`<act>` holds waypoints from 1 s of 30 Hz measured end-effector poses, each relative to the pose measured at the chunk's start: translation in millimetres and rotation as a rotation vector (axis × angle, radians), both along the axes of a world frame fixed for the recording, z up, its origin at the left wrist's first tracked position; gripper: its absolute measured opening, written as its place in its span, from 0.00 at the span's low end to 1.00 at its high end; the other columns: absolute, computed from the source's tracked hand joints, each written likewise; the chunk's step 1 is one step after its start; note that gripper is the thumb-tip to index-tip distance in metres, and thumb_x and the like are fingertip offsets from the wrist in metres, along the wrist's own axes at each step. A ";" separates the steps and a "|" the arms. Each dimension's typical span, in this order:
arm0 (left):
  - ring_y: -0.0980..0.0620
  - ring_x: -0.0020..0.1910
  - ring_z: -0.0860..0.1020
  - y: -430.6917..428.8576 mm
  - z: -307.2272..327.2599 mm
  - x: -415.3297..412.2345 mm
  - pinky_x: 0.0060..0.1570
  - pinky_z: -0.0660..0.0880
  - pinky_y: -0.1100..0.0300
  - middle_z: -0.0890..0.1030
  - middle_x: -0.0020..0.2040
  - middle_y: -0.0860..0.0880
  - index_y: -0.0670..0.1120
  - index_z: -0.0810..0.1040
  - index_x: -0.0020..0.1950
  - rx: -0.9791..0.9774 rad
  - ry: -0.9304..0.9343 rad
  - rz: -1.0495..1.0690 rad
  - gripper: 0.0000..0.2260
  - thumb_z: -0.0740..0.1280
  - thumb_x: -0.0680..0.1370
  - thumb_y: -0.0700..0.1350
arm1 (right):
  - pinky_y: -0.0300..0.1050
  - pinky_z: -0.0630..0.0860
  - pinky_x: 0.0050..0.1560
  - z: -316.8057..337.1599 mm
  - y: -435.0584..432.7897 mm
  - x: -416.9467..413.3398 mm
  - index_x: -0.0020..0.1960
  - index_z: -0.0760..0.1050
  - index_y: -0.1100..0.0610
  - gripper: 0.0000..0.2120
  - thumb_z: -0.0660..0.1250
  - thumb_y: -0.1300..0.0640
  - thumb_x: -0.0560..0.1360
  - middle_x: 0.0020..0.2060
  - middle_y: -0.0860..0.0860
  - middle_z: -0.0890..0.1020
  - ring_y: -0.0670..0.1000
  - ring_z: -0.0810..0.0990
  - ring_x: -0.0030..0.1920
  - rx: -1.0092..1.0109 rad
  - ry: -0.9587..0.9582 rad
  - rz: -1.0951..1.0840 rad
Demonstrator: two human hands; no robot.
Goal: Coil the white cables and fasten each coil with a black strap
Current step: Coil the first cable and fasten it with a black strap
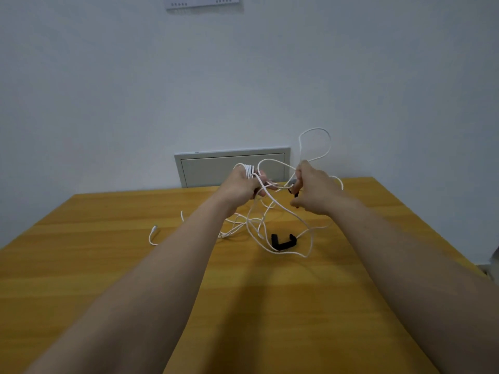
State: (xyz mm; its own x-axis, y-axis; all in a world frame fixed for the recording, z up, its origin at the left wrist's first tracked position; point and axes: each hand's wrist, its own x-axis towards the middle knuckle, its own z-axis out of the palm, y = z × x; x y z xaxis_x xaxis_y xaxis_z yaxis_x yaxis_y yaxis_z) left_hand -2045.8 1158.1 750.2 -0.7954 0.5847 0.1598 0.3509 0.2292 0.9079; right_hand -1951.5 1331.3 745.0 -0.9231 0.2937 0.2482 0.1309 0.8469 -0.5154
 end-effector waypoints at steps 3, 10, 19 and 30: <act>0.55 0.31 0.76 -3.6 -0.2 -2.6 0.33 0.71 0.61 0.85 0.40 0.38 0.32 0.78 0.51 -0.049 0.030 -0.002 0.09 0.63 0.84 0.38 | 0.48 0.72 0.39 0.2 2.0 -7.9 0.51 0.64 0.54 0.18 0.73 0.63 0.72 0.47 0.55 0.81 0.58 0.79 0.47 -0.028 0.113 -0.072; 0.48 0.35 0.84 -5.3 -1.2 -5.0 0.34 0.78 0.62 0.87 0.40 0.41 0.36 0.81 0.45 -0.296 0.240 0.041 0.09 0.62 0.80 0.34 | 0.49 0.71 0.43 -1.8 2.9 -9.7 0.52 0.63 0.55 0.18 0.69 0.67 0.72 0.55 0.56 0.80 0.59 0.78 0.51 -0.046 0.080 -0.052; 0.42 0.50 0.80 -2.5 -3.8 -12.7 0.43 0.70 0.55 0.82 0.46 0.44 0.47 0.77 0.41 -0.476 0.651 0.427 0.08 0.67 0.79 0.37 | 0.52 0.73 0.43 3.6 -2.8 -7.5 0.48 0.64 0.53 0.12 0.66 0.65 0.72 0.44 0.53 0.80 0.56 0.77 0.45 -0.129 0.157 -0.118; 0.39 0.49 0.81 -11.7 16.3 -8.2 0.42 0.72 0.52 0.84 0.49 0.42 0.42 0.82 0.50 -0.265 0.755 0.575 0.06 0.65 0.80 0.37 | 0.50 0.72 0.43 35.9 -6.4 -0.6 0.52 0.68 0.53 0.04 0.56 0.55 0.78 0.37 0.52 0.83 0.56 0.84 0.38 0.000 0.027 -0.207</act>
State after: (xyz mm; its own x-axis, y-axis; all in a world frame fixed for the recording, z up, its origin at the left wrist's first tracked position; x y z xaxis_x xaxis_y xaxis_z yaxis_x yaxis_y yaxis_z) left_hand -2054.0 1146.4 766.5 -0.7125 0.2305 0.6628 0.5887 0.7104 0.3857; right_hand -1952.1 1324.9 780.9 -0.8361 0.4766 0.2715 0.2885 0.8031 -0.5213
